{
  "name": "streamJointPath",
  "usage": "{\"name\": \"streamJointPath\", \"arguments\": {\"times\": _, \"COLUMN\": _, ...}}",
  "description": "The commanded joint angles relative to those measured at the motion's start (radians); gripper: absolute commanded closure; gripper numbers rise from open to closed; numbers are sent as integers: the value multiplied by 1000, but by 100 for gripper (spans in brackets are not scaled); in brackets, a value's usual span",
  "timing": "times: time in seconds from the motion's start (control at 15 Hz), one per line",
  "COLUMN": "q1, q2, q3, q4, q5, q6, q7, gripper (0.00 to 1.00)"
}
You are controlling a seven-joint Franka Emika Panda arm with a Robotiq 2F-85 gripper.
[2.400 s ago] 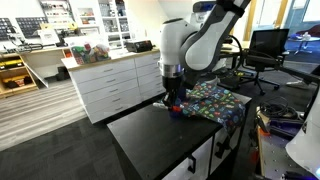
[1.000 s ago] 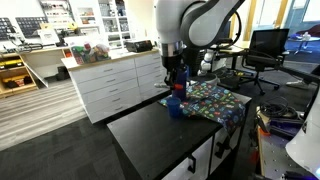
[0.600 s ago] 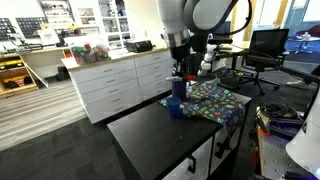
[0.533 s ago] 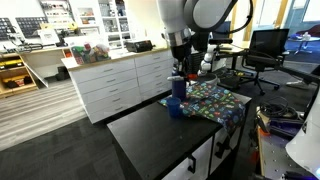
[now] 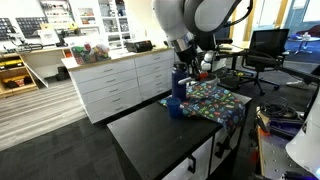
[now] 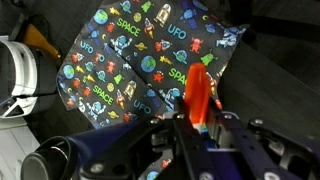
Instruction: Pick up the pen from the table and put it in the blue cup.
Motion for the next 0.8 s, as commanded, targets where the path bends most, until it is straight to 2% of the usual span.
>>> {"name": "streamJointPath", "arguments": {"times": 0.0, "q1": 15, "q2": 37, "q3": 24, "q4": 43, "q5": -41, "q6": -85, "q7": -35, "gripper": 92}}
{"name": "streamJointPath", "arguments": {"times": 0.73, "q1": 55, "q2": 188, "q3": 55, "q4": 154, "q5": -110, "q6": -163, "q7": -131, "gripper": 92}}
